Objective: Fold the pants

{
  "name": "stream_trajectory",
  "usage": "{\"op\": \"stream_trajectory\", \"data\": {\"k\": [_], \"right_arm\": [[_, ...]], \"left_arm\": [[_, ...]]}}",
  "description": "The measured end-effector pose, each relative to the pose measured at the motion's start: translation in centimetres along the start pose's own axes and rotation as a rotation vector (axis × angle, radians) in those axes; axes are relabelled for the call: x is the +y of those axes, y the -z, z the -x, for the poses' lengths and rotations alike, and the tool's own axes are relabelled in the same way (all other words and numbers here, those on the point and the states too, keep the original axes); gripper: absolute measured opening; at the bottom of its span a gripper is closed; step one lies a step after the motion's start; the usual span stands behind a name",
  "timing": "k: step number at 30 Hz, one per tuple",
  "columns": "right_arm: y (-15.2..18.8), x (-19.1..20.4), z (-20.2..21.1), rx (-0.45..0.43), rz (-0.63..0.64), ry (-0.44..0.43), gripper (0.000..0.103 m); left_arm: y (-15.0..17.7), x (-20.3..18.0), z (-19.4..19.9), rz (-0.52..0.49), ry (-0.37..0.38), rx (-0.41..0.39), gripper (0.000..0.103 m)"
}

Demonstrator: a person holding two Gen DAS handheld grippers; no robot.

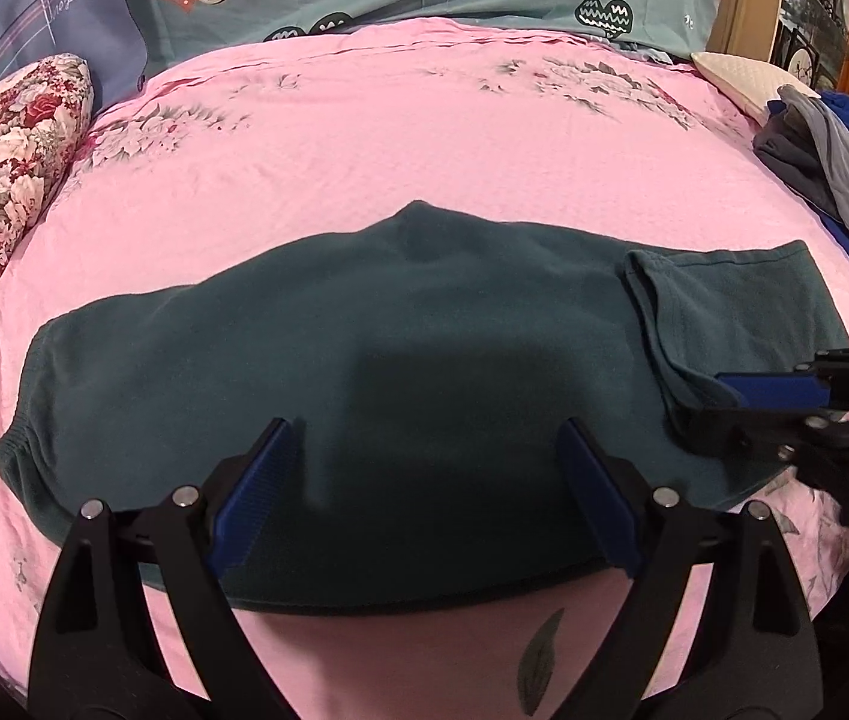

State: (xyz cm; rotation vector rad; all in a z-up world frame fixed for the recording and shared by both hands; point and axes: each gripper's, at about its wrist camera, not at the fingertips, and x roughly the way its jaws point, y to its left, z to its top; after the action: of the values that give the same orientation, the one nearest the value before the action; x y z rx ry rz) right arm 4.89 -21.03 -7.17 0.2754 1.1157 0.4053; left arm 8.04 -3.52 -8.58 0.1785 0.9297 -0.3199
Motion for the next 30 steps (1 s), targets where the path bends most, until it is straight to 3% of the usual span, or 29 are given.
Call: {"op": "stream_trajectory", "data": {"k": [4,8,12,16,18,22,26,28,30], "right_arm": [[-0.1,-0.8,5.1,-0.134,-0.013,-0.035,0.042],[-0.6,-4.2,9.9,-0.224,-0.053,0.129,0.035],[-1.7,-9.4,9.9,-0.194,-0.148,0.250,0.024],[-2.1,-12.6,7.2,-0.135,-0.188,0.271,0.021],[-1.6,-14.1,5.3,-0.083,-0.206,0.272,0.010],[-1.5,-14.0,5.8,-0.096,-0.197,0.254,0.011],[-0.4,-12.5,8.9,-0.145,-0.169,0.226,0.012],[0.7,-11.9,9.2,-0.119,-0.148,0.231,0.012],[1.9,-12.1,8.4,-0.070,-0.144,0.263,0.013]], "left_arm": [[-0.7,-1.0,1.7,-0.013,0.016,-0.053,0.090],[-2.0,-3.9,3.3,-0.076,0.066,-0.113,0.090],[-2.9,-8.5,2.2,-0.158,0.110,-0.097,0.090],[-2.4,-11.1,-1.4,-0.219,0.052,-0.014,0.090],[-2.4,-10.5,-2.3,-0.174,0.082,0.024,0.091],[-2.8,-9.6,-2.5,-0.126,0.119,0.060,0.091],[-2.7,-9.6,-0.9,-0.141,0.112,-0.007,0.088],[-2.6,-9.8,-0.3,-0.155,0.081,-0.042,0.088],[-2.3,-9.9,-1.2,-0.185,0.042,-0.016,0.088]]}}
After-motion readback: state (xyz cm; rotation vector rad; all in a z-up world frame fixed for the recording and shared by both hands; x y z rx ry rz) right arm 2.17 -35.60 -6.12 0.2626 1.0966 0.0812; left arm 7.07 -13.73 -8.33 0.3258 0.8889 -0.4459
